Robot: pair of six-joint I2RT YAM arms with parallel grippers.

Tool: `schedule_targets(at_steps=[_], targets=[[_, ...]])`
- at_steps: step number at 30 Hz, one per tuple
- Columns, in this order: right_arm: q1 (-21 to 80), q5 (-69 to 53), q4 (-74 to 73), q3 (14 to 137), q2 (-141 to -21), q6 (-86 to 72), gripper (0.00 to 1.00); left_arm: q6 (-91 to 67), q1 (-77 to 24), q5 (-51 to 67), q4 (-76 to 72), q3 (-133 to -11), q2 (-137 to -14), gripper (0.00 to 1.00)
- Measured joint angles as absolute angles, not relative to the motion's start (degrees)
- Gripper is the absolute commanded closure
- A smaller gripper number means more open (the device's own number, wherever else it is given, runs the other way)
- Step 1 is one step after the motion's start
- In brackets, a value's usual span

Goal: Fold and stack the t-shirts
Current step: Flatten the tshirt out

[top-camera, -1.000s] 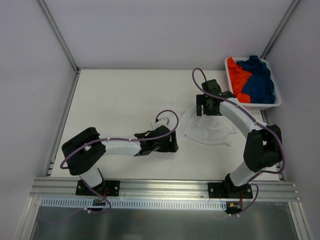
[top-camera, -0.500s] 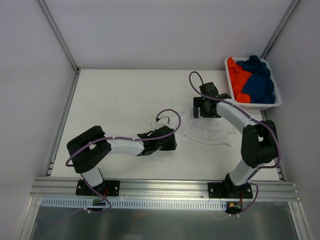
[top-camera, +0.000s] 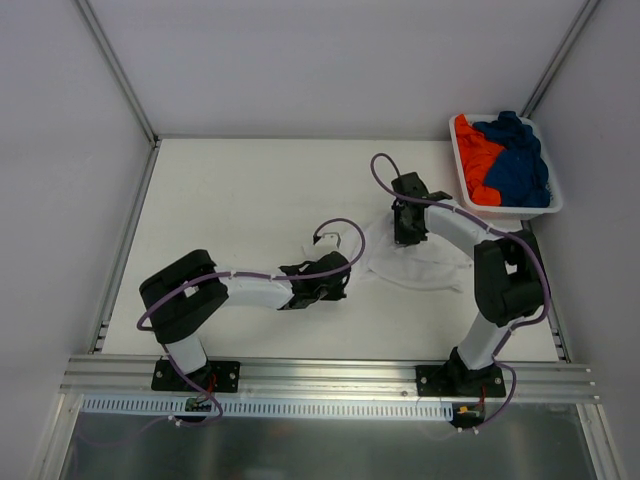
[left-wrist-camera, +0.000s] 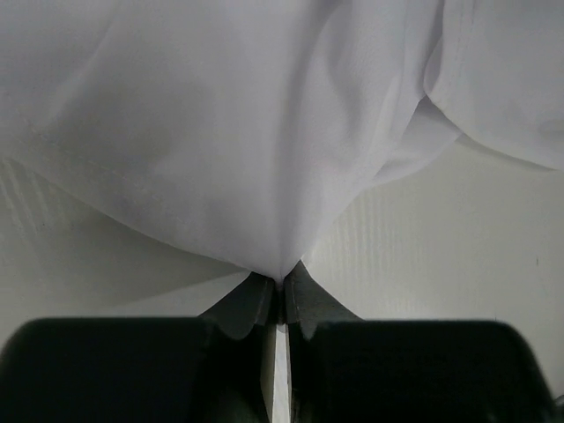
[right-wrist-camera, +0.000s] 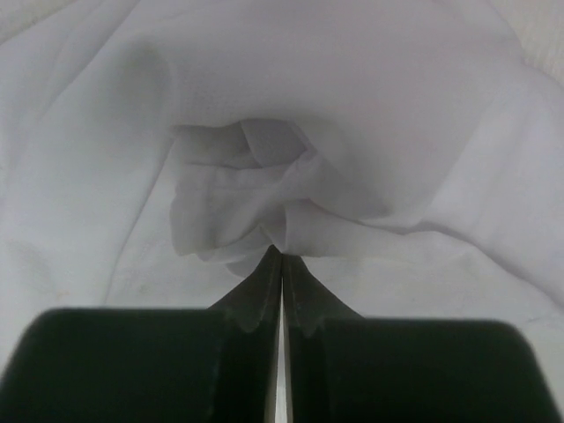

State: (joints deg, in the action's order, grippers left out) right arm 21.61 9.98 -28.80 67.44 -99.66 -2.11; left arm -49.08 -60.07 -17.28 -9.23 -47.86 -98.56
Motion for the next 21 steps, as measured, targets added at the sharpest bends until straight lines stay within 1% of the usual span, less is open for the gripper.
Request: schedule_targets(at_steps=[7,11,16,21], targets=[[24.4,14.2,-32.3,69.4,-99.4,-2.3,0.99,-48.0,-60.1,-22.4,-1.3,-51.0,-98.5,1.0],[25.9,16.4,-36.1,72.9,-95.5,-1.9,0.99,-45.6,-60.1,-27.7,6.4,-54.8,-96.4,1.0],[26.2,19.9,-40.3,80.9,-86.2,-0.7,0.99,-41.2,-58.7,-33.6,12.9,-59.9,-86.0,1.0],[26.2,23.4,-42.6,85.9,-77.4,0.7,0.99,-36.9,-56.3,-40.1,16.6,-63.2,-74.7,0.99]])
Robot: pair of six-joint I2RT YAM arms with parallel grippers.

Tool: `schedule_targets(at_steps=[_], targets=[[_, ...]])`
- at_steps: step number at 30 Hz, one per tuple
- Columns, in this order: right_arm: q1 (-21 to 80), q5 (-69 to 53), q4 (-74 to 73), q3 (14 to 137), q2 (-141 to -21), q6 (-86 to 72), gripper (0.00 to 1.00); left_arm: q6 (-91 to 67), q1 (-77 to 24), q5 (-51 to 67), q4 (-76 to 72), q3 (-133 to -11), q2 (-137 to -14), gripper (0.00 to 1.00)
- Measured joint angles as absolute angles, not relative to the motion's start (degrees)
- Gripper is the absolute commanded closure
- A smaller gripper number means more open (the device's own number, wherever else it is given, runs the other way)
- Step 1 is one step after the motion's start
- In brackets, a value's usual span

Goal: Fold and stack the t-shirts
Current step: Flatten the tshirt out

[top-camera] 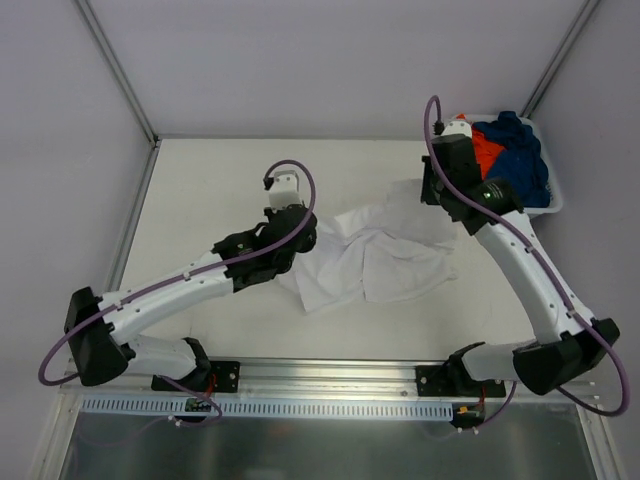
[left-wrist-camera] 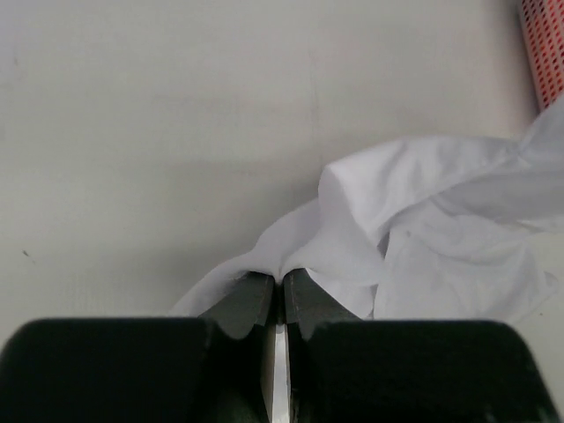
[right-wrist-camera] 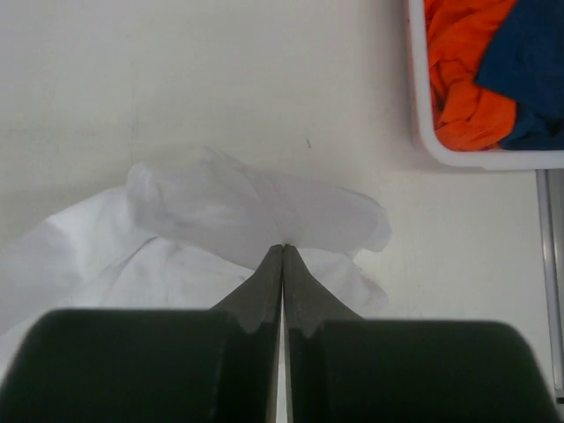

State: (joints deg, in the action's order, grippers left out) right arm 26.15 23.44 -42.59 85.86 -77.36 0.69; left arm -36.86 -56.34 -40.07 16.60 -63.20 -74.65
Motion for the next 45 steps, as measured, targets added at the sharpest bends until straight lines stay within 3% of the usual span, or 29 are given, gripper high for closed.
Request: schedule_targets(at_steps=[10,19,33,45], targets=[[26.2,28.1,-45.8,85.9,-65.4,1.7,1.0,-30.5,-56.2,-51.4,23.4,-65.4,-60.9,0.98],[26.2,26.8,-46.1,91.2,-54.2,2.8,0.99,-24.3,-56.5,-51.5,25.9,-70.6,-47.2,0.99],[26.2,17.6,-47.4,120.5,-55.4,4.7,0.99,-22.2,-57.0,-31.2,31.0,-86.0,-43.4,0.98],[26.2,16.7,-46.5,119.0,-55.4,5.0,0.99,-23.7,-57.0,-28.1,34.9,-87.3,-43.5,0.92]])
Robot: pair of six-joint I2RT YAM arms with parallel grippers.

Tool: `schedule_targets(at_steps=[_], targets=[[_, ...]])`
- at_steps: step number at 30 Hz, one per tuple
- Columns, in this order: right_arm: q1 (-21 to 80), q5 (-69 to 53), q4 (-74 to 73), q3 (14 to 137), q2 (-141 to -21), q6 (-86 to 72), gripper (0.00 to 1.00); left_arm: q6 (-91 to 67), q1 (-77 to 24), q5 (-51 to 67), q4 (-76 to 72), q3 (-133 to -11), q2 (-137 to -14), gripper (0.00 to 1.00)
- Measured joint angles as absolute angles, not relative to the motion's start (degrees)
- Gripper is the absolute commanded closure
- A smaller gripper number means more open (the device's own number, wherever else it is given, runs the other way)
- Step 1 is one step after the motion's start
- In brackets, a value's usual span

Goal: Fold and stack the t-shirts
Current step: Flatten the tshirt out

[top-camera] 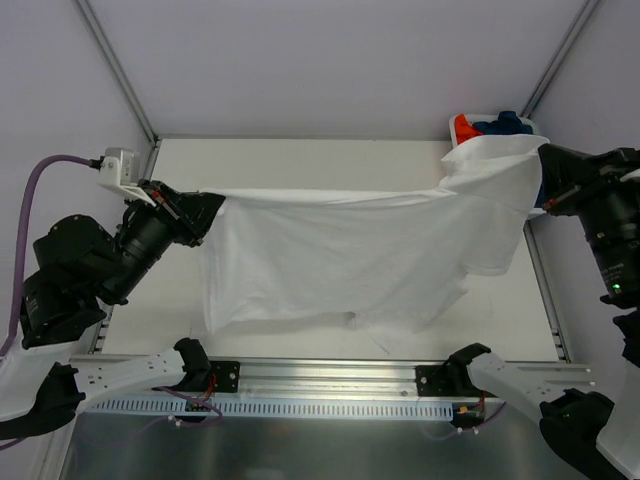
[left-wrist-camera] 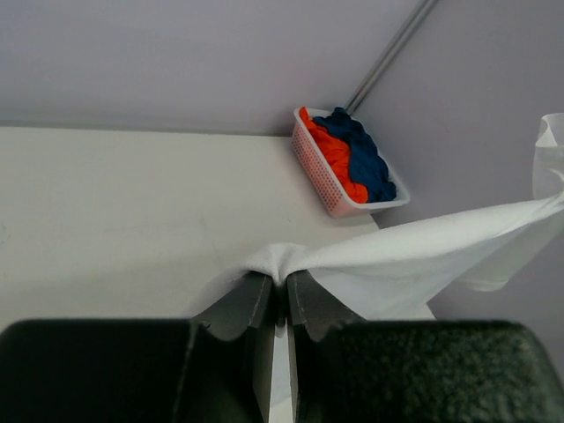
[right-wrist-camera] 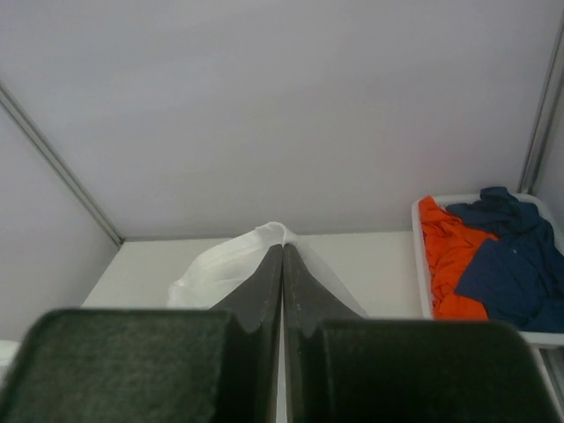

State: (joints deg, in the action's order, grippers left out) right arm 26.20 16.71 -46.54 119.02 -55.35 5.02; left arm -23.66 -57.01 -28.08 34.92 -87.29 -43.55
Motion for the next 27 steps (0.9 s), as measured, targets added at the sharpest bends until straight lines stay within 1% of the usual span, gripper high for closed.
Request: schedule_targets(at_steps=[5,7,9,10,12,16,22,27], targets=[[26.0,19.2,-43.5,109.2,-56.5,5.2,0.99,-23.6,-56.9,-34.0,34.8,-85.7,-47.7,0.91],[24.5,18.9,-41.8,104.6,-58.7,5.0,1.0,-23.6,-54.9,-35.1,34.3,-83.7,-50.5,0.94],[21.6,17.0,-38.8,99.8,-61.8,4.3,1.0,-23.8,-51.0,-34.5,34.0,-81.3,-53.3,0.96],[20.1,15.9,-37.2,97.2,-63.6,3.7,0.99,-24.0,-47.0,-33.0,32.5,-79.2,-54.9,0.98],[17.5,14.6,-33.1,91.7,-67.9,2.7,1.0,-24.6,-39.8,-31.1,30.1,-74.3,-58.5,0.98],[15.0,13.1,-28.9,85.5,-78.4,1.6,1.0,-26.3,-28.9,-27.6,23.9,-66.3,-70.1,1.0],[13.7,12.0,-22.4,87.0,-94.4,1.0,0.99,-27.5,-22.7,-26.0,13.6,-66.3,-91.7,1.0],[13.9,11.5,-19.9,97.9,-108.5,1.2,0.99,-27.4,-20.4,-25.8,8.9,-73.3,-106.8,1.0]])
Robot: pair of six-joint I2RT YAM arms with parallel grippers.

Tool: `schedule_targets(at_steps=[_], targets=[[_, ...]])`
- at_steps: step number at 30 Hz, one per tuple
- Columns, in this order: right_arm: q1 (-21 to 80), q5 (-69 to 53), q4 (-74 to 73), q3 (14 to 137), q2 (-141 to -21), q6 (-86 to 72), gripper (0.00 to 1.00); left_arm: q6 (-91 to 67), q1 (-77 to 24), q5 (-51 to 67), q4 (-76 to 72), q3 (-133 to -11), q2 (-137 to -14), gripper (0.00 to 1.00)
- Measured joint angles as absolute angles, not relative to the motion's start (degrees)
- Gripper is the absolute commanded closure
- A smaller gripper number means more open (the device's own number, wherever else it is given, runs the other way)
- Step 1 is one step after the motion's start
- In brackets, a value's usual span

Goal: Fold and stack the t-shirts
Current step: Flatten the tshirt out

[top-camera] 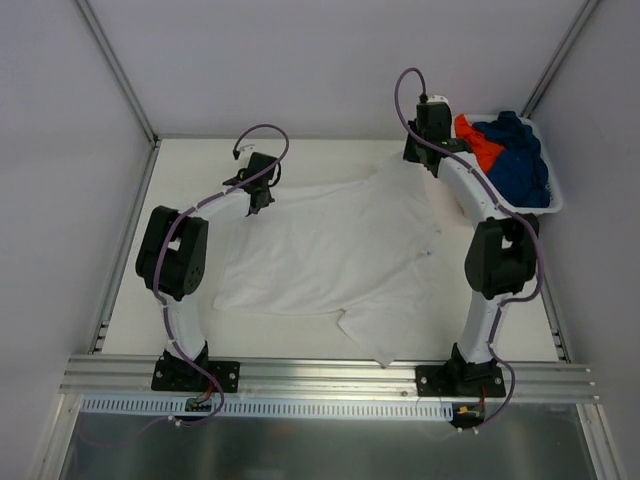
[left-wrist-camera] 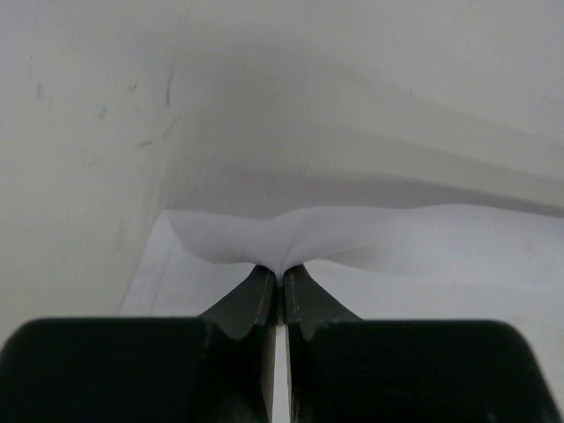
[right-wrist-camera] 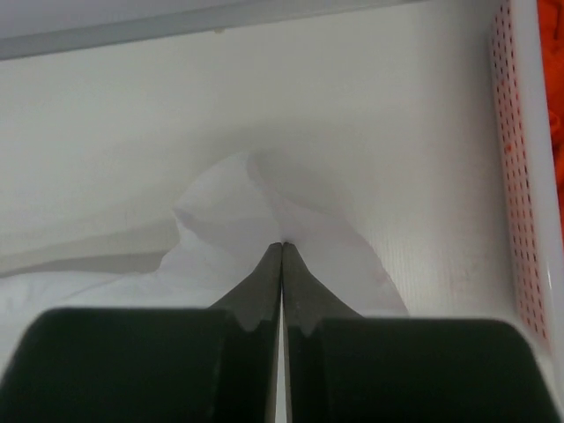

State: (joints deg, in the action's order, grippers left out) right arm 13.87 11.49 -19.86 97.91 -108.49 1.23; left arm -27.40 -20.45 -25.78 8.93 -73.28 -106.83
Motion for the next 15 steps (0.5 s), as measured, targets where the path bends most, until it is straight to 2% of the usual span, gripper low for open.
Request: schedule_targets(at_steps=[6,7,8,9,11,12,13,14,15], targets=[[14.4,13.1,-17.6,111.5,-121.1,2.5,1.0,-26.4,-18.3,-27.8,4.6,-80.9,-113.5,1.0],[14.5,13.5,-17.3,113.4,-122.7,2.7,0.97,-26.3,-17.9,-28.1,4.3,-82.2,-114.1,0.98],[14.6,13.8,-17.6,115.7,-124.5,3.1,0.68,-26.3,-17.6,-28.5,4.1,-83.6,-114.6,0.96],[14.7,14.1,-18.4,118.7,-126.3,3.2,0.52,-26.2,-17.2,-28.9,3.9,-85.7,-115.5,0.96],[14.9,15.0,-18.7,125.6,-131.0,4.5,0.31,-25.9,-16.6,-30.2,3.1,-89.8,-117.4,0.84],[15.1,15.7,-18.7,127.5,-132.3,5.5,0.18,-25.6,-16.3,-30.8,2.8,-91.6,-118.2,0.73],[15.4,16.4,-18.6,128.2,-132.9,6.3,0.02,-24.8,-16.0,-31.2,2.3,-93.1,-118.9,0.1],[15.7,17.1,-18.5,127.9,-133.0,7.3,0.02,-23.7,-15.9,-31.4,2.0,-94.6,-119.4,0.01],[16.0,17.7,-18.0,127.2,-132.9,8.6,0.02,-22.9,-15.7,-31.6,1.6,-96.0,-119.9,0.01]])
